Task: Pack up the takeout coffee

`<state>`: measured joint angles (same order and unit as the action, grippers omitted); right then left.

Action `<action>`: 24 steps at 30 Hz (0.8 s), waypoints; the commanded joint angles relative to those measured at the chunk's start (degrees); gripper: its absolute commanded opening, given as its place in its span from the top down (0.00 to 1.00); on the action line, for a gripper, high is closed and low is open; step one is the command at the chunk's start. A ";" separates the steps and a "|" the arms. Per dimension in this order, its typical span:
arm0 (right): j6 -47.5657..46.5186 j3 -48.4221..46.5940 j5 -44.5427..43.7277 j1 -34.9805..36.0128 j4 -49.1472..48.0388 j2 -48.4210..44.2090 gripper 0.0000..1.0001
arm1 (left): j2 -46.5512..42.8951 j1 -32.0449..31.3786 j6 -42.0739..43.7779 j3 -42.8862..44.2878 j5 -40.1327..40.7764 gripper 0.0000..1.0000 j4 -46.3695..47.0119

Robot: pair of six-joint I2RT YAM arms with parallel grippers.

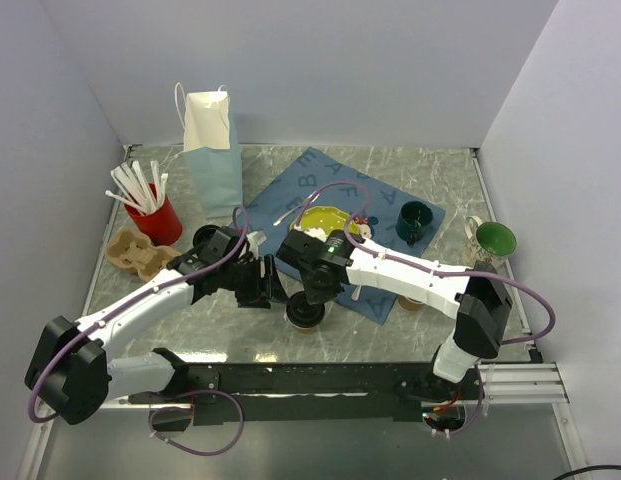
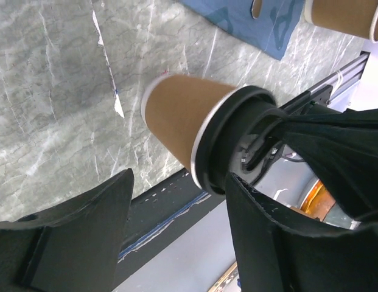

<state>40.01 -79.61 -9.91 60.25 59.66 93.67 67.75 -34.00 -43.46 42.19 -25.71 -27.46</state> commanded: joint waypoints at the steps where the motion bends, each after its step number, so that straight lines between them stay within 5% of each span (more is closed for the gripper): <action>1: 0.77 -1.95 -1.25 1.27 0.11 1.34 0.95 | -2.00 -0.37 -1.19 0.61 0.67 0.32 0.92; 24: 1.12 -0.72 1.65 1.36 -2.44 1.60 0.92 | 0.90 -2.74 -1.36 -3.44 -4.79 0.31 9.89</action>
<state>40.16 -80.66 -9.41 61.10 59.22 95.70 68.62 -36.16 -44.49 38.57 -29.41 -20.34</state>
